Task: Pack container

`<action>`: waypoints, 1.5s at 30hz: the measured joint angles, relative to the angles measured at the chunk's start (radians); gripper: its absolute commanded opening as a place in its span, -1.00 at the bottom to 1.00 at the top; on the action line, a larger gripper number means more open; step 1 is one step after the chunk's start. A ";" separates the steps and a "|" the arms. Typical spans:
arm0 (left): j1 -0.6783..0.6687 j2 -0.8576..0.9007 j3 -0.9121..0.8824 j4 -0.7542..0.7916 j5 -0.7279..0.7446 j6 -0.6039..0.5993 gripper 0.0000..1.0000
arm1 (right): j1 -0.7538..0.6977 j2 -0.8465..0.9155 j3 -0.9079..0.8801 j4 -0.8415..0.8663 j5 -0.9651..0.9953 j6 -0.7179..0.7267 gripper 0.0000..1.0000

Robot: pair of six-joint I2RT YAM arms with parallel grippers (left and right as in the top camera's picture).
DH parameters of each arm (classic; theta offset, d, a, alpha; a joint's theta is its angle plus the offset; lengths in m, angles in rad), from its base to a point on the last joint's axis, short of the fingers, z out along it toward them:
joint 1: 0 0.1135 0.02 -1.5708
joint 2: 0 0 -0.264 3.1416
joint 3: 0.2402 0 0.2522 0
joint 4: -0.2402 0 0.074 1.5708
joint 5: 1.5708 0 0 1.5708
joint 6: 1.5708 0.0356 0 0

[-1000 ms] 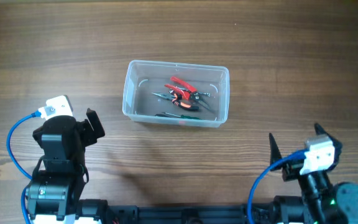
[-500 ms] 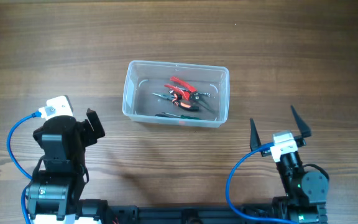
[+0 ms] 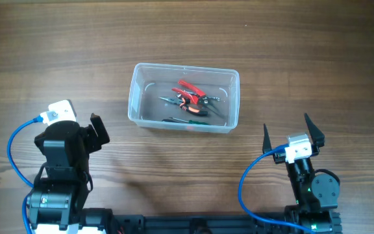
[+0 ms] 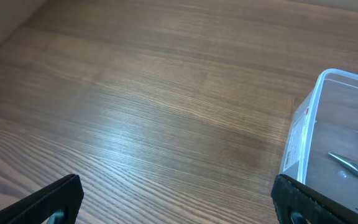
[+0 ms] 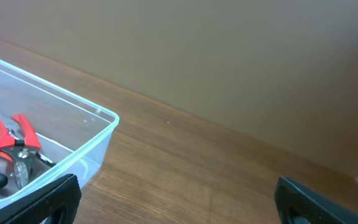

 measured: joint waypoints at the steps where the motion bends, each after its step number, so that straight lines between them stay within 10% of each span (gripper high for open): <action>1: 0.000 0.000 0.000 0.000 0.000 0.000 1.00 | 0.000 0.000 0.000 0.000 0.000 0.000 1.00; 31: -0.002 -0.012 0.000 -0.039 0.015 -0.002 0.99 | 0.000 0.000 0.000 0.000 0.003 0.003 1.00; 37: -0.002 -0.362 -0.070 -0.039 0.278 -0.004 1.00 | 0.000 -0.003 0.000 0.000 0.004 0.003 1.00; 45: 0.002 -0.633 -0.463 0.430 0.293 -0.003 1.00 | 0.000 -0.003 0.000 0.000 0.007 0.003 1.00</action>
